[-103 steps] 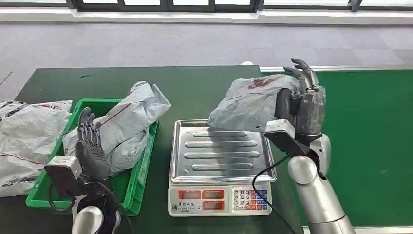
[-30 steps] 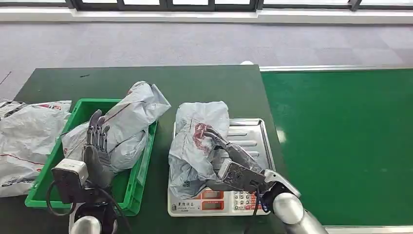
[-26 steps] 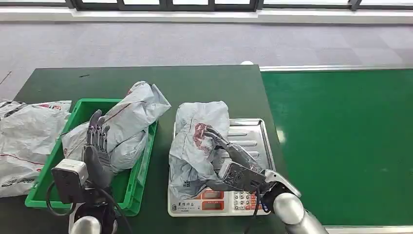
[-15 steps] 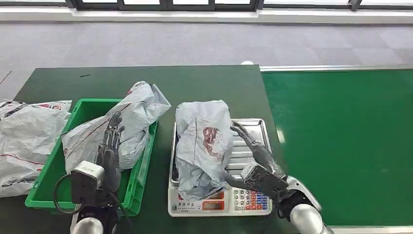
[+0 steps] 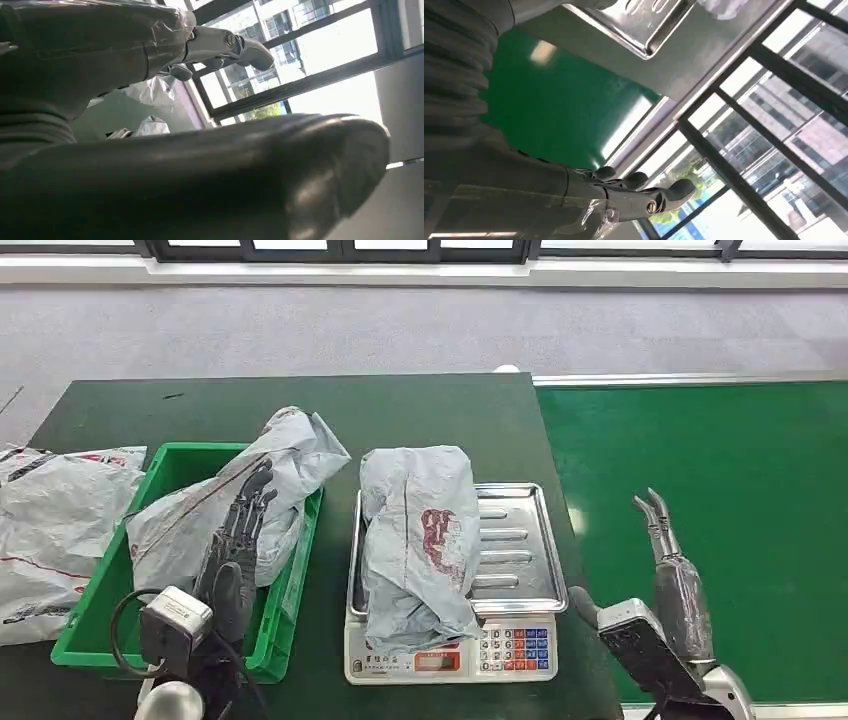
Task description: Moved the parcel from conveyor to table for the left to box.
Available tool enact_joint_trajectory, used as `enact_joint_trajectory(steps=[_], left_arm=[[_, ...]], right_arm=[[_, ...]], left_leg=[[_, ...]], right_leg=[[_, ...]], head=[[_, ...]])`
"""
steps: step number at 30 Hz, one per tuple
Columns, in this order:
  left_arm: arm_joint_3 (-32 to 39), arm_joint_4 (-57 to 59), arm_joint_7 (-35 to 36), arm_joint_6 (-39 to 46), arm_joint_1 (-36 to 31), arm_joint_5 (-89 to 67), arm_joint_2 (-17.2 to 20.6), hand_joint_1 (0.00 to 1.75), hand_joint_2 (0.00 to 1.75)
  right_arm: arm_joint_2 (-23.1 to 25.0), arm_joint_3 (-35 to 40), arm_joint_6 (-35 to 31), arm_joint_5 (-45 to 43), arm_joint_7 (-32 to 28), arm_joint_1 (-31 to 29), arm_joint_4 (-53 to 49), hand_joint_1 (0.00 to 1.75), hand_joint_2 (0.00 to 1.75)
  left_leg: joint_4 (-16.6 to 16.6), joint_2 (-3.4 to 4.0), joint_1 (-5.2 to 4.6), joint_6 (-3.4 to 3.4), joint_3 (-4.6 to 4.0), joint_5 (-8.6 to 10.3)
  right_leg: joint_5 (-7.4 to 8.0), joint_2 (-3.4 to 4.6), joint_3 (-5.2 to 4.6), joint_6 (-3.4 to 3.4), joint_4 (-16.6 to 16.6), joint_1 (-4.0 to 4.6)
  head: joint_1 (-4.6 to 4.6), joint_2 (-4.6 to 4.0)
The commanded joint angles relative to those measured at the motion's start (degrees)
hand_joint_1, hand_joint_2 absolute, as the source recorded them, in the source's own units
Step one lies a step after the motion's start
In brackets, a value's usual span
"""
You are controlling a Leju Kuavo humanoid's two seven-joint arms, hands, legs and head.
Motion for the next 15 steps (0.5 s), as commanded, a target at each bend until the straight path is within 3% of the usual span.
enact_joint_trajectory(steps=[1,3,5,6,10,15], left_arm=[[-0.40,3.58,1.88,-0.10,-3.61,-2.96,-0.26,0.00,0.00],[-2.75,7.50,4.77,-0.14,-7.86,-12.57,-0.25,0.00,0.00],[-5.98,15.28,6.44,-2.10,-15.10,-21.90,-0.63,0.00,0.00],[-6.84,18.94,6.63,-2.21,-17.97,-24.72,-1.08,0.00,1.75],[-13.55,32.04,8.53,-5.83,-28.17,-40.22,0.26,0.00,1.75],[-18.58,45.47,7.72,-8.43,-37.14,-43.40,-0.22,0.00,1.75]], right_arm=[[8.15,-7.65,-8.35,0.62,-7.41,2.03,-5.00,0.00,1.75],[9.14,-7.46,-17.17,0.86,-14.27,2.15,-6.71,0.00,1.75],[8.56,-4.99,-21.56,-0.04,-18.16,1.64,-8.06,0.00,1.75],[8.60,-3.88,-22.51,0.34,-19.40,1.24,-8.29,0.00,1.75],[7.84,-1.17,-22.38,0.80,-19.31,-0.65,-6.48,0.00,1.75],[6.21,-0.96,-19.95,-1.85,-19.14,-5.09,-2.00,0.00,1.75]], left_leg=[[-0.30,-0.19,-0.06,-0.04,0.19,0.11],[-0.16,-0.16,-0.04,-0.03,0.08,0.08],[-0.12,-0.30,-0.04,-0.03,0.02,0.11],[-0.19,-0.57,-0.05,-0.03,0.01,0.22],[-0.17,-0.46,-0.04,0.01,0.07,0.25],[-0.22,-0.30,-0.03,0.00,0.15,0.33]], right_leg=[[0.02,-0.25,0.22,-0.04,-0.25,-0.06],[0.00,-0.20,0.12,-0.03,-0.12,-0.04],[-0.02,-0.34,0.11,-0.03,-0.08,-0.05],[0.00,-0.61,0.17,-0.03,-0.15,-0.07],[0.07,-0.50,0.23,-0.02,-0.15,-0.07],[0.24,-0.32,0.24,0.08,-0.20,-0.05]], head=[[0.00,0.00],[0.00,0.00],[0.00,0.00],[0.00,0.00],[0.02,0.00],[0.00,0.00]])
